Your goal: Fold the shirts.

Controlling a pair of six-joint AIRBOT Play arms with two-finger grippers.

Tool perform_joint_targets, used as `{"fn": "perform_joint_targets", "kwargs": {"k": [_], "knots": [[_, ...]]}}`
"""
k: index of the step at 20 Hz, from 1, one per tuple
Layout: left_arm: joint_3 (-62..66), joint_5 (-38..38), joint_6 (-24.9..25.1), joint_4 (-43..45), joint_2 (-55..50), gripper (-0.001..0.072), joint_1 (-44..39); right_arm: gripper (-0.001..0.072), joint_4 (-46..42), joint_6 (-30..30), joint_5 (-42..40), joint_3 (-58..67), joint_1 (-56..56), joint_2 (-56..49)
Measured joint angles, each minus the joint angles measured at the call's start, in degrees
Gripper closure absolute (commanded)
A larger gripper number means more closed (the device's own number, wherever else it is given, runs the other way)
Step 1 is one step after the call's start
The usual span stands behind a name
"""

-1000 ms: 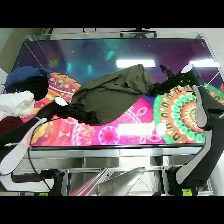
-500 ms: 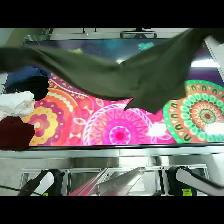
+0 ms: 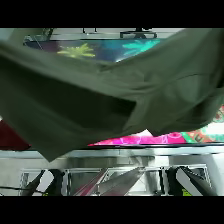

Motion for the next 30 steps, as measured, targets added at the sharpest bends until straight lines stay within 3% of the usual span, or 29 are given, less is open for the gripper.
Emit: {"fn": "perform_joint_targets", "kwargs": {"k": [4,5,6,7,11,14,16,19,23,26,30], "knots": [[-3.7,8.7,2.8,14.7,-16.0,0.0692,-14.3,0.0688,-12.0,4.3,-11.8,-11.0,8.8,-12.2],[-2.3,10.9,3.3,17.3,-21.3,0.0575,-16.9,0.0578,-14.7,5.8,-15.6,-12.6,9.7,-15.7],[0.2,12.3,3.6,19.5,-26.8,0.0368,-18.9,0.0273,-16.4,7.4,-19.5,-13.8,10.2,-19.2],[4.1,12.7,3.3,21.4,-33.2,0.0368,-20.6,0.0126,-17.1,8.4,-22.8,-14.6,10.3,-22.1],[21.7,7.2,-3.9,25.1,-51.5,0.0368,-22.3,0.0124,-19.9,10.2,-26.8,-16.2,7.4,-27.8],[29.1,0.4,-11.1,30.3,-56.5,0.0368,-21.1,0.0124,-23.5,10.2,-20.8,-16.5,2.2,-27.8],[26.9,-3.3,-14.5,35.8,-55.3,0.0368,-20.5,0.0126,-26.7,10.0,-14.7,-16.8,-1.7,-27.4],[12.7,-4.2,-17.0,43.3,-47.7,0.0368,-20.5,0.0126,-30.6,9.0,-8.0,-18.3,-6.1,-27.3],[-14.5,2.4,-18.3,51.4,-34.6,0.0368,-21.9,0.0127,-33.5,7.4,-4.0,-20.7,-8.9,-27.7],[-32.0,9.8,-18.7,54.1,-27.0,0.0368,-24.2,0.0126,-34.2,6.9,-2.2,-21.5,-9.5,-27.9],[-45.5,17.3,-19.1,53.2,-21.4,0.0368,-29.7,0.0126,-34.6,6.7,-0.7,-21.8,-9.8,-28.0]]}}
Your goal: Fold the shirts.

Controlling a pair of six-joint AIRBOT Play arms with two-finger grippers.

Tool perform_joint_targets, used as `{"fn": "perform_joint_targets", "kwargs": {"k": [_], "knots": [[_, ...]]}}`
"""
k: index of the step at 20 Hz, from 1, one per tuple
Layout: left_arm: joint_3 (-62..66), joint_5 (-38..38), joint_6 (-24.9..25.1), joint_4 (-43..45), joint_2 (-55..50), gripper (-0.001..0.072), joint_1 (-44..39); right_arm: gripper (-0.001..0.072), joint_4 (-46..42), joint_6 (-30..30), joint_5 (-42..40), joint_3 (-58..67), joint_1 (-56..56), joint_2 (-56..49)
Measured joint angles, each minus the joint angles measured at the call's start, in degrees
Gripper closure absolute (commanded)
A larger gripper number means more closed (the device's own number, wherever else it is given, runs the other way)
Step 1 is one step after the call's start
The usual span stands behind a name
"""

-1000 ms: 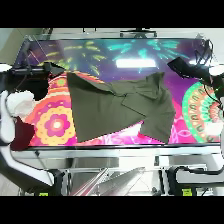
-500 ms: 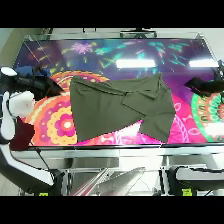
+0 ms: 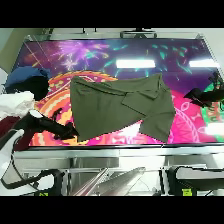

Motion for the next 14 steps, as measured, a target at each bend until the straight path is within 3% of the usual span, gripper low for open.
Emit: {"fn": "perform_joint_targets", "kwargs": {"k": [4,5,6,11,14], "knots": [[-5.4,5.3,1.6,-6.1,1.7,0.0398,-5.9,0.0126,-0.2,-0.2,0.7,-0.1,0.0,0.0],[-5.6,5.8,2.2,-6.6,1.8,0.0602,-6.9,0.0126,-0.3,-0.2,0.7,-0.1,0.0,0.0],[-5.5,7.3,2.9,-6.5,1.9,0.0687,-7.6,0.0126,-0.5,-0.2,1.0,-0.1,-0.1,0.0],[-1.6,12.9,4.2,-8.1,2.0,0.0687,-7.3,0.0126,-1.5,-0.9,2.3,-0.1,-0.1,-2.8],[2.2,11.4,4.6,-9.0,2.1,0.0687,-4.8,0.0127,-1.6,-2.1,3.6,-0.1,-0.1,-6.2]]}}
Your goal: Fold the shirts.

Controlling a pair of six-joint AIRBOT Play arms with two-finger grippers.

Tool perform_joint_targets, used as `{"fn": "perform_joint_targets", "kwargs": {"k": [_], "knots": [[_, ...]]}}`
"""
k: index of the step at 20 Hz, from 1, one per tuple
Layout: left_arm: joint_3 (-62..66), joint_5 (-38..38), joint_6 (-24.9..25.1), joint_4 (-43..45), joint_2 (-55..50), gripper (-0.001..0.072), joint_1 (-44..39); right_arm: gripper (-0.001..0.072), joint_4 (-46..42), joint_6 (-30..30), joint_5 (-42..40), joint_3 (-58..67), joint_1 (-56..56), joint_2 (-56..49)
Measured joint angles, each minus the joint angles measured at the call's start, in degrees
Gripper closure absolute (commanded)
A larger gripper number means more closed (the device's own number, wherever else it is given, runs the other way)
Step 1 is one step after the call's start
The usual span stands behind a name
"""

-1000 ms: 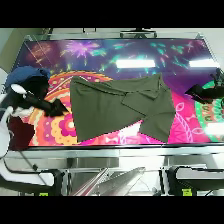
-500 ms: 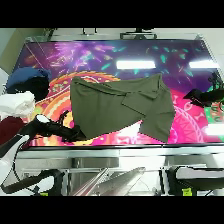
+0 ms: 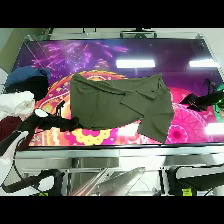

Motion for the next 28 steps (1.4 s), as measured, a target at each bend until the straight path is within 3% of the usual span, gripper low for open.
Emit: {"fn": "perform_joint_targets", "kwargs": {"k": [8,9,10,13,14,15,19,22,28], "knots": [[7.8,-3.3,0.6,-0.9,0.0,0.0686,3.5,0.0160,7.1,-4.0,7.6,0.1,0.8,-8.7],[8.2,-3.1,0.7,-0.9,0.0,0.0686,3.6,0.0313,8.1,-4.6,8.5,0.0,1.2,-9.4],[8.4,-3.0,0.9,-0.9,0.0,0.0686,3.7,0.0363,8.5,-5.0,9.0,-0.1,1.6,-10.1],[8.8,-2.6,1.1,-0.9,0.0,0.0686,3.9,0.0367,9.7,-6.4,10.7,-0.2,3.0,-11.2],[8.9,-2.1,1.1,-1.0,0.0,0.0687,4.1,0.0498,9.9,-6.5,11.0,-0.2,3.2,-11.3],[8.9,-2.1,1.1,-1.0,0.0,0.0686,4.4,0.0692,9.6,-6.9,10.8,-0.2,3.5,-11.5],[9.4,-2.5,1.3,-1.4,0.0,0.0686,6.8,0.0690,11.5,-7.3,12.7,-0.3,3.8,-11.6],[12.9,-6.3,2.8,-3.3,0.1,0.0687,9.0,0.0690,18.9,-8.7,16.1,-0.2,3.9,-8.7],[26.3,-22.0,9.6,-17.4,6.8,0.0686,12.2,0.0690,44.2,-14.0,21.7,2.1,0.7,13.3]]}}
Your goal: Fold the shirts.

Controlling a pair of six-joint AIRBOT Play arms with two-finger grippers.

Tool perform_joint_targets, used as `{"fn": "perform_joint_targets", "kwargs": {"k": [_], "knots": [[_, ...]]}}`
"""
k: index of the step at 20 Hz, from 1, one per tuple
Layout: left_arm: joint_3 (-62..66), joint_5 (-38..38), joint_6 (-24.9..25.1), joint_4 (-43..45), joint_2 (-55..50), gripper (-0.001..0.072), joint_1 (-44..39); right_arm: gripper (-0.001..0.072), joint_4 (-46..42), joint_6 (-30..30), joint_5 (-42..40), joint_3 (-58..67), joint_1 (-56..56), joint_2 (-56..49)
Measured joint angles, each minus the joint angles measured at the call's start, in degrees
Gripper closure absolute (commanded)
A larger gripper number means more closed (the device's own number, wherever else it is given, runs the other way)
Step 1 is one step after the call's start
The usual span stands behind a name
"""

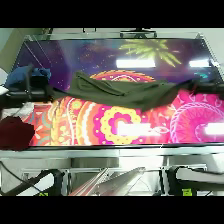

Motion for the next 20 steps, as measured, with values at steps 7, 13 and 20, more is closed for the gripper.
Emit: {"fn": "perform_joint_targets", "kwargs": {"k": [7,13,20], "knots": [[15.3,-16.3,6.1,-32.3,15.1,0.0686,16.2,0.0689,32.5,-5.8,-8.8,1.4,-13.4,34.4],[18.5,-23.1,6.7,-53.4,19.8,0.0686,32.1,0.0689,37.9,-8.6,-21.8,1.6,-17.2,46.8],[14.1,-15.7,9.8,-38.4,5.8,0.0686,18.0,0.0690,17.7,-9.2,-27.7,-5.1,-7.8,40.7]]}}
